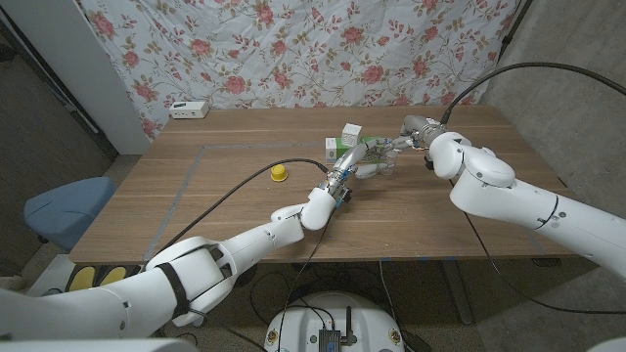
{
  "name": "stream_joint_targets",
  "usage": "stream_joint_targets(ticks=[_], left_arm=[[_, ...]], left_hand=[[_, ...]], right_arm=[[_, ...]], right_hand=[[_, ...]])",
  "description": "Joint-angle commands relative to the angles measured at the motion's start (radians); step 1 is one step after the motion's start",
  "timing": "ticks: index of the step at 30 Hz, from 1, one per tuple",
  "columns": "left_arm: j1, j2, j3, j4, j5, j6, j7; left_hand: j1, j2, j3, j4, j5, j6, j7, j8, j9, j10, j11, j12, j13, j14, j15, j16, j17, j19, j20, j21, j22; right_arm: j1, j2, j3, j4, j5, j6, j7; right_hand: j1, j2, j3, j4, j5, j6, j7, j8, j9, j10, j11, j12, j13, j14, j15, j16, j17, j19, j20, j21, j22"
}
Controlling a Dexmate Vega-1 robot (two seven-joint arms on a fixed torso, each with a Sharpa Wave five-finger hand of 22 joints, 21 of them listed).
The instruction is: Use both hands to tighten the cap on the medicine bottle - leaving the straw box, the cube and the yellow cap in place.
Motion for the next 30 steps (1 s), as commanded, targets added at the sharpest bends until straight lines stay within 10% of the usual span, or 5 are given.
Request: stream_joint_targets(ticks=[1, 30], left_arm=[[0.002, 0.001, -0.001, -0.002, 0.003, 0.002, 0.005], [0.014, 0.016, -0.004, -0.037, 0.009, 0.01, -0.005]], left_hand=[[0.003, 0.009, 0.01, 0.002, 0.008, 0.009, -0.004, 0.003, 0.004, 0.045, -0.038, 0.005, 0.004, 0.013, -0.088, 0.003, 0.005, 0.002, 0.002, 0.001, 0.002], [0.002, 0.009, 0.014, 0.0, 0.008, 0.011, -0.005, 0.002, 0.004, 0.047, -0.035, 0.006, 0.004, 0.014, -0.087, 0.003, 0.005, 0.0, 0.003, 0.001, 0.003]], right_arm=[[0.005, 0.01, -0.02, -0.004, -0.029, -0.023, -0.007], [-0.015, -0.054, 0.011, -0.073, -0.001, -0.014, 0.047]], right_hand=[[-0.011, -0.004, -0.008, 0.002, 0.0, 0.1, -0.086, 0.005, -0.002, 0.015, 0.001, 0.006, 0.003, 0.011, 0.0, 0.007, 0.004, 0.007, 0.0, -0.003, 0.001], [-0.194, -0.031, -0.086, 0.051, -0.007, -0.212, -0.048, -0.124, -0.031, -0.093, 0.06, -0.054, 0.004, -0.059, 0.056, -0.045, -0.002, -0.067, 0.042, -0.017, 0.001]])
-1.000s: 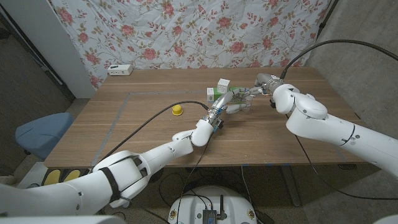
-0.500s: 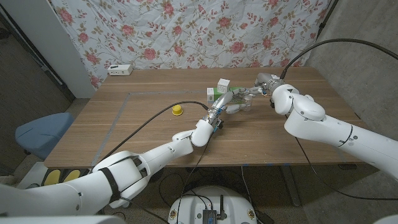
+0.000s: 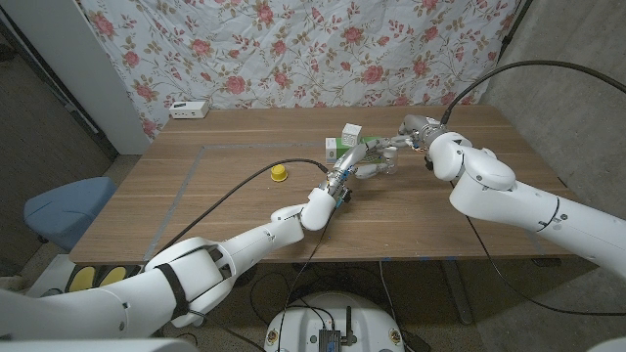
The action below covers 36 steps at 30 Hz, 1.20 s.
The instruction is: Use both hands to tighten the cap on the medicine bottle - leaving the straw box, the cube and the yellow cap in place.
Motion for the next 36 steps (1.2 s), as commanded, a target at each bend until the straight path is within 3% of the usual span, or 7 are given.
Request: stream_joint_targets(ticks=[1, 8, 20, 28, 36], left_arm=[[0.01, 0.01, -0.003, -0.025, 0.005, 0.009, -0.009], [0.019, 0.017, -0.006, -0.041, 0.008, 0.013, -0.01], [0.033, 0.026, -0.012, -0.066, 0.015, 0.021, -0.009], [0.037, 0.03, -0.015, -0.074, 0.016, 0.024, -0.014], [0.035, 0.031, -0.017, -0.073, 0.017, 0.023, -0.016]], left_hand=[[0.005, 0.012, 0.006, 0.001, 0.005, 0.009, -0.002, 0.002, 0.004, 0.047, -0.037, 0.007, 0.004, 0.009, -0.082, 0.003, 0.005, 0.0, 0.003, 0.001, 0.003], [0.008, 0.014, 0.008, -0.001, 0.005, 0.009, -0.002, 0.002, 0.004, 0.046, -0.038, 0.007, 0.004, 0.011, -0.083, 0.004, 0.005, 0.0, 0.003, 0.001, 0.003], [0.012, 0.013, 0.009, -0.004, 0.005, 0.009, -0.001, 0.001, 0.004, 0.047, -0.038, 0.007, 0.004, 0.011, -0.088, 0.003, 0.005, 0.003, 0.0, 0.003, 0.002], [0.014, 0.014, 0.011, -0.005, 0.005, 0.005, 0.003, 0.0, 0.004, 0.046, -0.035, 0.007, 0.004, 0.007, -0.088, 0.002, 0.005, 0.016, 0.013, 0.007, 0.003], [0.016, 0.013, 0.011, -0.006, 0.004, 0.001, 0.008, -0.001, 0.004, 0.046, -0.036, 0.007, 0.004, 0.006, -0.089, 0.002, 0.005, 0.024, 0.02, 0.009, 0.003]], right_arm=[[-0.009, -0.04, 0.015, -0.043, 0.011, -0.006, 0.032], [0.0, -0.063, 0.026, -0.066, 0.034, -0.01, 0.074], [0.038, -0.109, 0.053, -0.094, 0.106, 0.002, 0.17], [0.061, -0.119, 0.055, -0.098, 0.135, 0.014, 0.205], [0.095, -0.118, 0.024, -0.099, 0.126, 0.002, 0.24]], right_hand=[[-0.012, 0.005, -0.006, -0.001, 0.002, -0.08, 0.007, -0.025, 0.011, -0.035, 0.001, -0.008, 0.002, -0.016, 0.01, -0.011, 0.0, -0.019, 0.012, -0.006, 0.001], [0.0, 0.02, 0.003, -0.017, 0.004, -0.2, 0.023, -0.071, 0.017, -0.1, 0.003, -0.015, 0.003, -0.056, 0.029, -0.029, -0.005, -0.049, 0.024, -0.007, 0.001], [0.082, 0.05, 0.044, -0.07, 0.02, -0.351, 0.036, -0.14, 0.014, -0.213, 0.008, -0.018, 0.004, -0.136, 0.058, -0.049, -0.013, -0.108, 0.048, -0.009, -0.001], [0.141, 0.064, 0.073, -0.094, 0.032, -0.378, 0.025, -0.159, 0.008, -0.25, 0.006, -0.015, 0.004, -0.17, 0.071, -0.051, -0.015, -0.126, 0.059, -0.009, -0.001], [0.168, 0.064, 0.085, -0.101, 0.038, -0.387, 0.02, -0.167, 0.004, -0.272, 0.005, -0.015, 0.004, -0.189, 0.08, -0.052, -0.017, -0.138, 0.063, -0.009, -0.001]])
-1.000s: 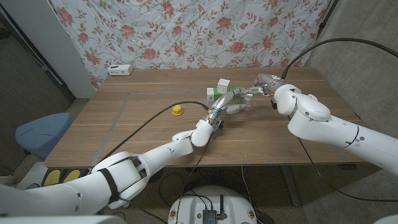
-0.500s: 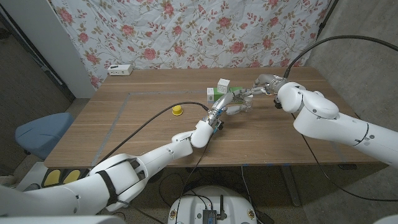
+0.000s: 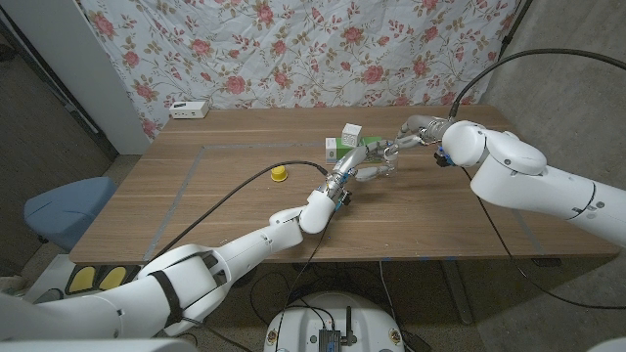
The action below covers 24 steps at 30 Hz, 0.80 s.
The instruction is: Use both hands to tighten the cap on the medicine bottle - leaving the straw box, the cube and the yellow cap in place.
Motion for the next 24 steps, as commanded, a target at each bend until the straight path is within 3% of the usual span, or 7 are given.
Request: stream_joint_targets(ticks=[1, 15, 24], left_arm=[[0.002, 0.004, -0.004, -0.007, 0.002, 0.002, -0.005], [-0.004, 0.001, -0.006, 0.007, -0.004, -0.005, -0.013], [-0.013, -0.003, -0.004, 0.022, -0.006, -0.013, -0.015]], left_hand=[[0.01, 0.006, 0.008, -0.003, 0.007, 0.001, 0.009, -0.001, 0.004, 0.046, -0.036, 0.007, 0.004, 0.004, -0.09, 0.002, 0.005, 0.007, 0.005, 0.005, 0.003], [0.01, 0.007, 0.008, -0.002, 0.007, 0.001, 0.011, -0.001, 0.004, 0.047, -0.036, 0.007, 0.004, 0.003, -0.089, 0.003, 0.005, 0.01, 0.007, 0.004, 0.003], [0.01, 0.007, 0.008, -0.002, 0.006, 0.002, 0.01, 0.0, 0.004, 0.047, -0.036, 0.007, 0.004, 0.003, -0.09, 0.003, 0.006, 0.01, 0.007, 0.003, 0.003]], right_arm=[[0.042, -0.007, -0.028, -0.005, 0.006, -0.005, 0.052], [0.067, 0.015, -0.088, 0.007, -0.059, -0.019, 0.059], [0.054, 0.026, -0.084, 0.016, -0.078, -0.012, 0.044]], right_hand=[[0.016, -0.001, 0.011, -0.001, 0.01, -0.007, -0.004, -0.009, 0.001, -0.01, -0.004, 0.001, 0.004, -0.009, 0.0, -0.002, 0.002, -0.005, 0.001, -0.005, 0.001], [0.07, -0.001, 0.033, -0.006, 0.015, 0.063, -0.028, 0.01, -0.005, 0.017, -0.014, 0.02, 0.003, 0.013, -0.015, 0.012, -0.001, 0.004, -0.004, 0.002, 0.001], [0.103, -0.005, 0.044, -0.006, 0.016, 0.099, -0.047, 0.022, -0.006, 0.037, -0.023, 0.027, 0.003, 0.031, -0.034, 0.019, -0.002, 0.019, -0.014, 0.007, 0.001]])
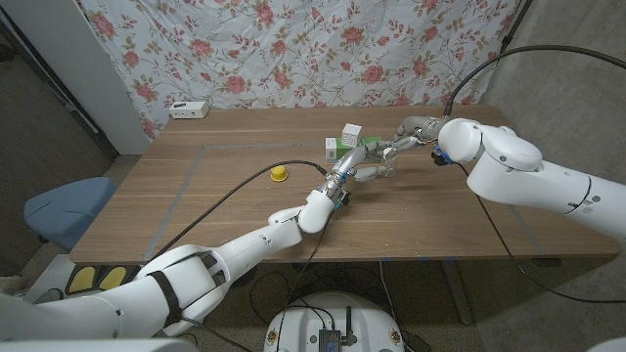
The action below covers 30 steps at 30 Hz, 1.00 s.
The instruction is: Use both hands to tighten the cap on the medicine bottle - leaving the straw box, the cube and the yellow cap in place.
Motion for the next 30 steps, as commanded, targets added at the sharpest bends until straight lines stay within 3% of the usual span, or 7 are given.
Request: stream_joint_targets(ticks=[1, 30], left_arm=[[-0.011, -0.006, 0.001, 0.019, -0.005, -0.014, -0.006], [-0.017, -0.014, 0.006, 0.034, -0.014, -0.015, -0.011]], left_hand=[[0.006, 0.003, 0.005, 0.001, 0.004, 0.005, 0.008, 0.0, 0.004, 0.046, -0.036, 0.005, 0.004, 0.003, -0.089, 0.003, 0.001, 0.005, 0.002, 0.003, 0.003], [0.005, 0.003, 0.004, 0.003, 0.003, 0.008, 0.006, 0.001, 0.004, 0.048, -0.036, 0.006, 0.004, 0.005, -0.09, 0.004, 0.001, 0.005, 0.001, 0.001, 0.003]], right_arm=[[-0.001, 0.015, -0.016, 0.011, -0.033, 0.002, -0.005], [-0.061, 0.036, 0.023, 0.039, -0.055, 0.033, -0.066]], right_hand=[[0.021, -0.002, 0.013, -0.002, 0.008, 0.02, -0.005, 0.012, 0.003, 0.019, -0.002, 0.008, 0.003, 0.013, -0.009, 0.007, 0.002, 0.012, -0.006, 0.007, 0.0], [0.082, -0.002, 0.031, 0.008, -0.003, 0.159, -0.05, 0.065, 0.002, 0.084, -0.02, 0.02, 0.002, 0.067, -0.054, 0.023, 0.005, 0.056, -0.037, 0.014, 0.001]])
